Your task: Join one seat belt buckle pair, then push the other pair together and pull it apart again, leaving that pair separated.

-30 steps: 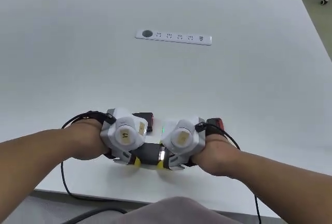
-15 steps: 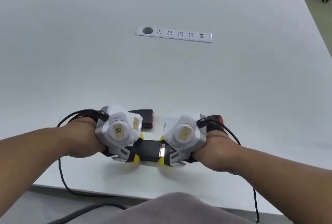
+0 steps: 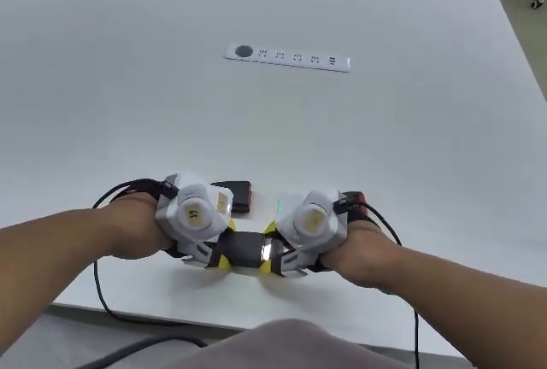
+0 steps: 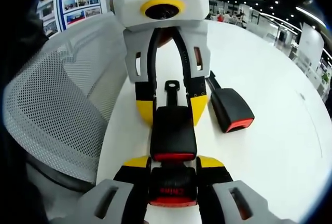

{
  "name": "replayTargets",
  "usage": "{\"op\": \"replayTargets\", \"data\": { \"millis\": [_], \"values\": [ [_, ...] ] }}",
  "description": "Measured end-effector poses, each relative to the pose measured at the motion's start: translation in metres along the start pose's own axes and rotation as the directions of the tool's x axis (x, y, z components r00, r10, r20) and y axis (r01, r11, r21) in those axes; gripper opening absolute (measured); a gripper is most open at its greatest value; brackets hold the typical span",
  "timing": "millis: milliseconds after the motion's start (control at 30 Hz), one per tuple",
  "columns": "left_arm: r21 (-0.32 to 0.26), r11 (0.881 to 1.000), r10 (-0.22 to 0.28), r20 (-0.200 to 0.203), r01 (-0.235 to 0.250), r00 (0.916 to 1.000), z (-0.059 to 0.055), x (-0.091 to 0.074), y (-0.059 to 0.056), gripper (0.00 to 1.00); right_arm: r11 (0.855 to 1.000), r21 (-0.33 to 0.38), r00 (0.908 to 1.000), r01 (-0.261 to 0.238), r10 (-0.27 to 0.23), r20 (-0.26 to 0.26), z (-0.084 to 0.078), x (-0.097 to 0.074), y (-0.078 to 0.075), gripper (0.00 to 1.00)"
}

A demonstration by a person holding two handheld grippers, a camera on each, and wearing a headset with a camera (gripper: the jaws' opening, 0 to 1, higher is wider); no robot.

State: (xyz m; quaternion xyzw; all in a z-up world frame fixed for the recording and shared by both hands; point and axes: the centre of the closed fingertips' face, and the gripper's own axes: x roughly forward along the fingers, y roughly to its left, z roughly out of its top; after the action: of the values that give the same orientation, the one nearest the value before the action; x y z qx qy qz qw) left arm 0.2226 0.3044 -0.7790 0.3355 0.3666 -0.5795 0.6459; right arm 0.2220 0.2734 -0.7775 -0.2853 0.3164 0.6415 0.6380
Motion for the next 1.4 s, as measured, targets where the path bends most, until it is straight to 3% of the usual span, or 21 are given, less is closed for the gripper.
{"op": "replayTargets", "data": {
  "millis": [367,1400],
  "values": [
    [0.001,1.0,0.003,0.0,-0.003,1.0,-0.002,0.001,0.002,0.32,0.998,-0.055,0.9989,0.001,-0.003,-0.046,-0.012,-0.004,0.001,0.33],
    [0.001,1.0,0.01,-0.004,-0.01,0.9999,-0.002,0.001,0.002,0.31,0.997,-0.083,0.997,0.006,-0.012,-0.077,-0.025,-0.014,0.0,0.32]
  ]
}}
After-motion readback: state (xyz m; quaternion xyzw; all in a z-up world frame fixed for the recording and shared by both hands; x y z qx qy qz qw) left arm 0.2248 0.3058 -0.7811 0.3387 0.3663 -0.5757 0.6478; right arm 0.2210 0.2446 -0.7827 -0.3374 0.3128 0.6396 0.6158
